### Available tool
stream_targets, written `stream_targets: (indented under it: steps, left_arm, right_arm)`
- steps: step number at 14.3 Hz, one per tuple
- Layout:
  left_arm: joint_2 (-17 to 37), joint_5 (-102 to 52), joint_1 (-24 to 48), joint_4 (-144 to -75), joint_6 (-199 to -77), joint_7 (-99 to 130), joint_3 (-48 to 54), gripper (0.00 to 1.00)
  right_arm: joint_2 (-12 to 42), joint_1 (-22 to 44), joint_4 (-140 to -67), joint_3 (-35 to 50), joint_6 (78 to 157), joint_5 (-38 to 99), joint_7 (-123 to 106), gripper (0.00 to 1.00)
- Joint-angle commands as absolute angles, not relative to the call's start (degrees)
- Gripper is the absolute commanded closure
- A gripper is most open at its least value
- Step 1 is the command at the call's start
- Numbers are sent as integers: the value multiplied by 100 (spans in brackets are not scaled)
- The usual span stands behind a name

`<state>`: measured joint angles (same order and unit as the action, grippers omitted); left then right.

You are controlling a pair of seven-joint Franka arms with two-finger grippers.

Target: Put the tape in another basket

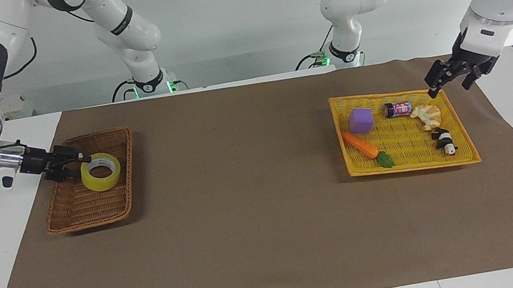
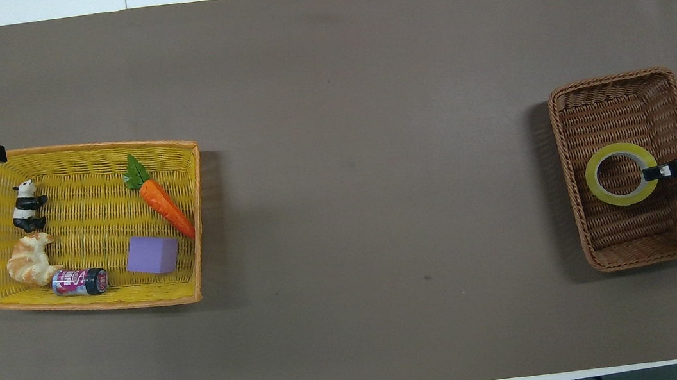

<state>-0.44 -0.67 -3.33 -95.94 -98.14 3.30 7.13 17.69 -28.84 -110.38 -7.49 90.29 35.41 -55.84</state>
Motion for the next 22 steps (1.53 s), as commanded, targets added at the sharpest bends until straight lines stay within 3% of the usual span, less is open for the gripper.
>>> stream_targets:
  steps: [1,5,11,17,22]
  left_arm:
    - [-193,62,-212,-9721,-9764,264,677,1]
    - [-193,62,-193,-9721,-9765,229,677,1]
    - [-193,62,-193,-9721,-9756,-53,685,1]
    - [-264,53,-79,-9826,-9773,-26,686,1]
    - [-264,53,-167,-9835,-9721,-9,633,1]
  right_arm:
    - [1635,-2813,-10741,-686,9044,3218,-5669,0]
    - [1091,-2225,-10390,-694,9061,2612,-5503,0]
    - [178,-1144,-10020,-668,9053,1355,-3441,0]
    - [-61,-441,-9326,-650,8044,258,-1189,0]
    - [-132,-79,-9036,-659,8130,-228,-843,0]
